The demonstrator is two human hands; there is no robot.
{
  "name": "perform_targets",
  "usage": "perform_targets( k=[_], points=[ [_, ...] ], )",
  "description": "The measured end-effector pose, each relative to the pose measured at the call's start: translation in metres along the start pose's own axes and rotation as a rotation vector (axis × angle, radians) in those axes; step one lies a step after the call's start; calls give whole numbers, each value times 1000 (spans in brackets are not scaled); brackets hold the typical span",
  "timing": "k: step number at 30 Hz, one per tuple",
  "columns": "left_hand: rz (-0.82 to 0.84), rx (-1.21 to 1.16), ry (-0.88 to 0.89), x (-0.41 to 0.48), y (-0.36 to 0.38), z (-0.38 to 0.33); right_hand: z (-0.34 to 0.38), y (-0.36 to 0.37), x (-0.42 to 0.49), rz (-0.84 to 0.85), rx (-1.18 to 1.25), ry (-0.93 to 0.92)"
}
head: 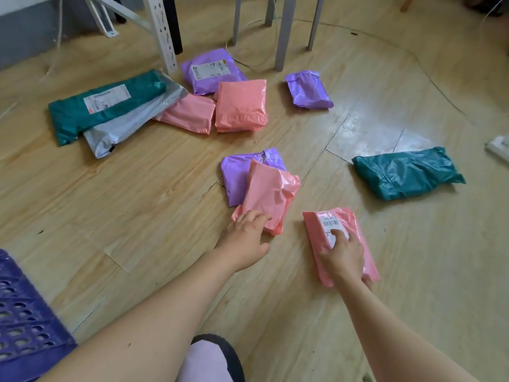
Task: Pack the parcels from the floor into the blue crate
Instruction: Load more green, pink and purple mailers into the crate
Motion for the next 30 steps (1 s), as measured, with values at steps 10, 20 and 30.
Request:
perform_targets(
  k=[10,20,30],
  points=[
    [49,-63,-69,1,20,17,-45,48,4,235,-62,121],
    [45,-40,-102,-19,-1,22,-39,43,-23,169,56,92],
    [-29,-292,-195,-50,-46,16,39,-21,-66,37,146,-154]
  ],
)
Point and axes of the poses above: each hand's wrist, its own x-axis towards the middle knuckle, its own y-axis out of the palm, z = x × y, the point moved 10 cm from there along x, towards the middle knuckle, and after that the axes turned 2 degrees about z, right-handed, at the moved point
